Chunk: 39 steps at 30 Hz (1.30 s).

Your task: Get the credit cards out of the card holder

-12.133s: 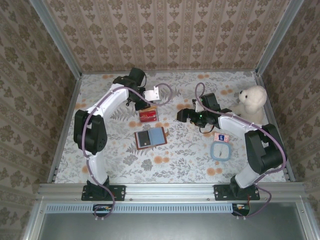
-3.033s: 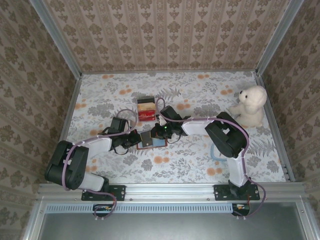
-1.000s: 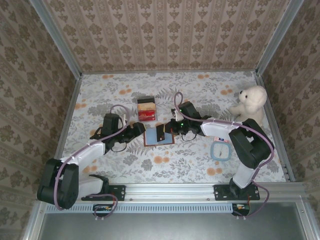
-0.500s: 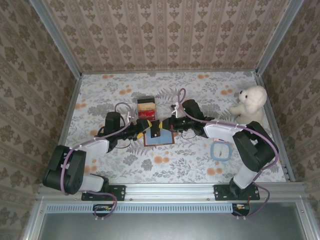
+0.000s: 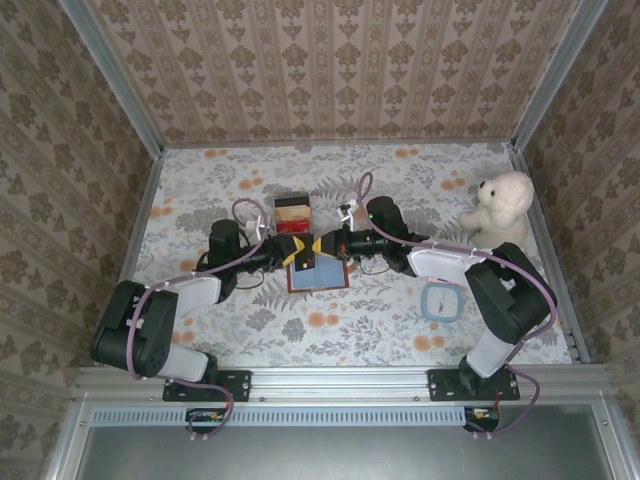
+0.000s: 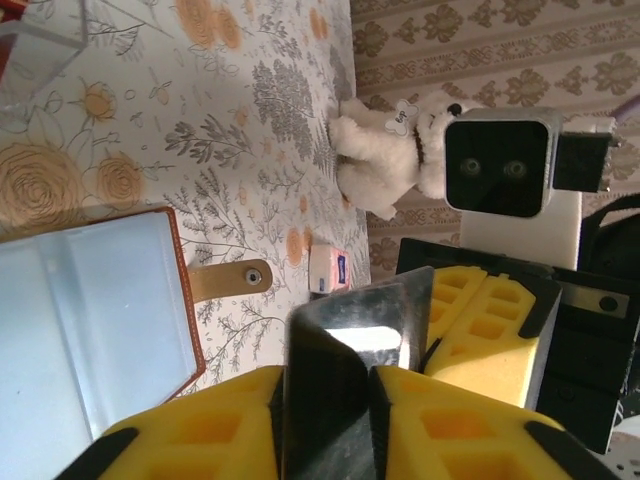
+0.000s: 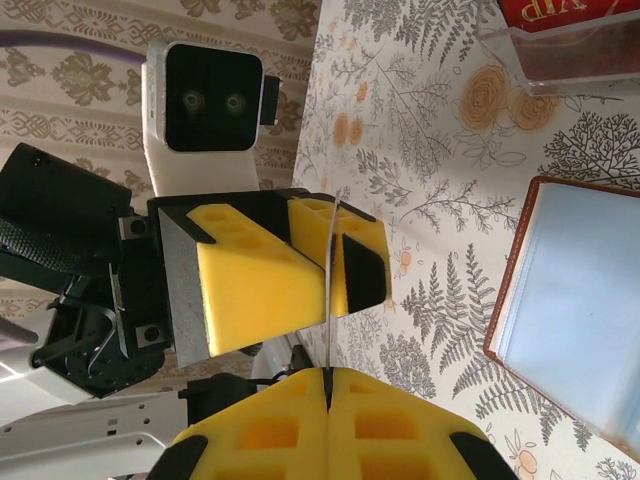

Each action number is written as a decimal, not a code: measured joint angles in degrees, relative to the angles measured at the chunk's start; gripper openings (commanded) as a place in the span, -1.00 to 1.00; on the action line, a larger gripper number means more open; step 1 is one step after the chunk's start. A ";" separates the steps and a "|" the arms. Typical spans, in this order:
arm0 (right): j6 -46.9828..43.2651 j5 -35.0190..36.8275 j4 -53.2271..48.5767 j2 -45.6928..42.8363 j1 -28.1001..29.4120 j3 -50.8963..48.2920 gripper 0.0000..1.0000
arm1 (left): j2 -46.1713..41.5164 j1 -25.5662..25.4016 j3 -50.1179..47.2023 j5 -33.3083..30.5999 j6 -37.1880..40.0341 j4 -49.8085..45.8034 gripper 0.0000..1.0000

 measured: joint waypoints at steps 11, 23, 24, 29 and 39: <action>-1.86 0.61 -3.89 -0.17 -0.96 0.00 -0.07 | -0.35 0.24 0.39 1.03 -0.46 2.73 -1.00; -22.01 21.51 -32.46 -10.38 -1.73 2.27 0.93 | -11.17 1.14 13.20 -12.33 27.54 -36.04 -1.00; -23.41 23.39 -33.94 -10.86 -1.73 2.34 1.00 | -11.52 1.14 14.78 -14.01 29.99 -38.38 -1.00; -29.00 34.03 -39.91 -12.11 -2.14 2.08 1.00 | -10.60 0.66 22.93 -23.54 43.01 -48.68 -1.00; -32.76 36.06 -40.22 -13.22 -3.50 -0.90 1.00 | 5.42 -2.38 45.03 -35.10 65.20 -56.92 -1.00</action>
